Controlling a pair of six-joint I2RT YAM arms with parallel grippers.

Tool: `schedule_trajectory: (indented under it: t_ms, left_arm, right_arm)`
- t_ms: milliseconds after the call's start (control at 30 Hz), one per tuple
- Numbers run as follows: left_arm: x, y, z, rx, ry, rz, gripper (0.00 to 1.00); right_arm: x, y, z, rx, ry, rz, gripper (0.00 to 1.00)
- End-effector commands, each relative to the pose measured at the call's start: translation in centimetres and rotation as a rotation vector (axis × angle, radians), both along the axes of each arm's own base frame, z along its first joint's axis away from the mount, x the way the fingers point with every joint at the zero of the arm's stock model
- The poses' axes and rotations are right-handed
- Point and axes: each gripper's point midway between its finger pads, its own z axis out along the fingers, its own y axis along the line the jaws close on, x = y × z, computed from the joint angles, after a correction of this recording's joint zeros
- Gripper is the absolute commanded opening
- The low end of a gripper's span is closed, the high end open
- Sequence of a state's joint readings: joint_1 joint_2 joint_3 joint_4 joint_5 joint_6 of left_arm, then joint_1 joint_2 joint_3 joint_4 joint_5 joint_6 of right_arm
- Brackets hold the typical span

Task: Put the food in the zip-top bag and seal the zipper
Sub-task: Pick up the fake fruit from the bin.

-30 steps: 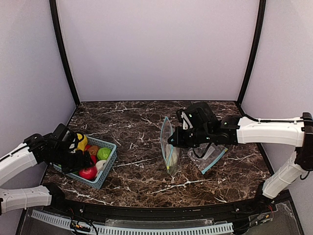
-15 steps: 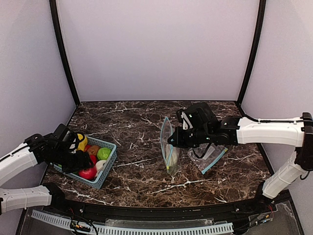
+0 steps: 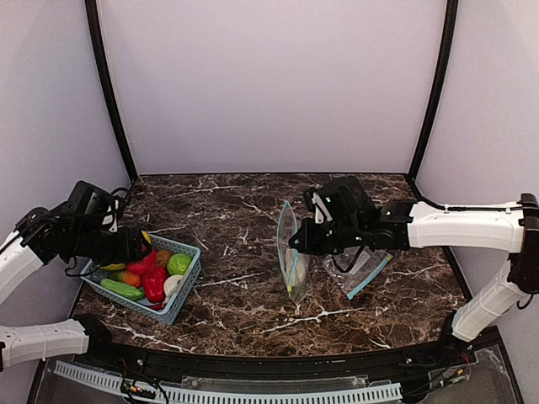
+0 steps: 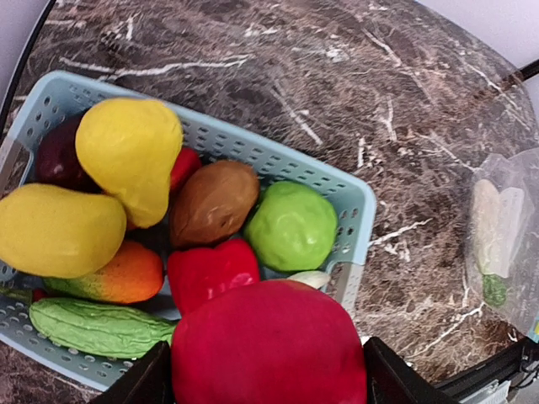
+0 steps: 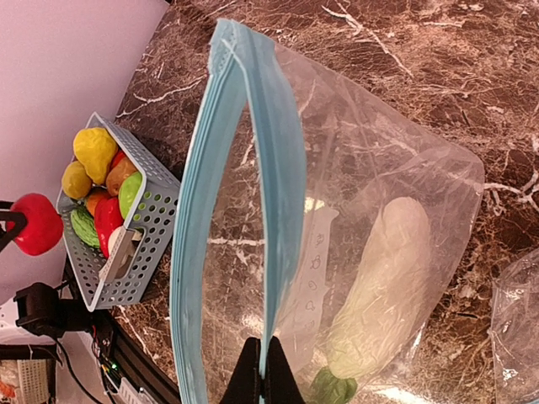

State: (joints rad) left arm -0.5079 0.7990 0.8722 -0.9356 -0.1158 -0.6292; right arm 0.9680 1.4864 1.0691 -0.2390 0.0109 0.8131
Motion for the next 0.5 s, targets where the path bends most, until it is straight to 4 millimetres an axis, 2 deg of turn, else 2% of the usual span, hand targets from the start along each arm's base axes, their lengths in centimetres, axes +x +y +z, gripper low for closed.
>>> schedule_trajectory:
  t_ms: [0, 67, 133, 167, 300, 333, 367, 400, 433, 467]
  left_arm:
    - [1.4, -2.4, 3.3, -0.059, -0.103, -0.13, 0.64]
    - [1.8, -5.6, 5.4, -0.197, -0.155, -0.23, 0.62]
    - [2.5, -8.1, 7.6, -0.275, -0.226, -0.286, 0.61]
    - [2.7, -8.9, 8.3, -0.296, -0.247, -0.298, 0.61]
    - [3.5, -14.7, 11.3, -0.346, -0.342, -0.422, 0.61]
    - [3.4, -16.7, 11.2, -0.352, -0.33, -0.463, 0.61]
    - [3.2, -18.5, 12.0, -0.384, -0.354, -0.502, 0.61]
    - [3.5, -20.0, 11.7, -0.395, -0.34, -0.53, 0.61]
    - [3.4, -21.6, 12.5, -0.428, -0.367, -0.562, 0.6]
    - [3.7, -23.1, 12.2, -0.436, -0.355, -0.586, 0.6]
  right_arm:
    - [-0.3, 0.5, 1.0, 0.037, -0.021, 0.042, 0.0]
    - [-0.4, 0.8, 1.2, 0.042, -0.024, 0.061, 0.0]
    - [-0.5, 1.0, 1.3, 0.04, -0.031, 0.077, 0.0]
    - [-0.5, 1.0, 1.4, 0.041, -0.034, 0.084, 0.0]
    - [-0.6, 1.2, 1.6, 0.041, -0.036, 0.098, 0.0]
    - [-0.7, 1.3, 1.6, 0.042, -0.035, 0.1, 0.0]
    - [-0.7, 1.3, 1.6, 0.043, -0.034, 0.105, 0.0]
    - [-0.7, 1.4, 1.5, 0.043, -0.031, 0.106, 0.0]
    - [-0.8, 1.4, 1.5, 0.044, -0.029, 0.11, 0.0]
    - [-0.8, 1.4, 1.4, 0.043, -0.027, 0.112, 0.0]
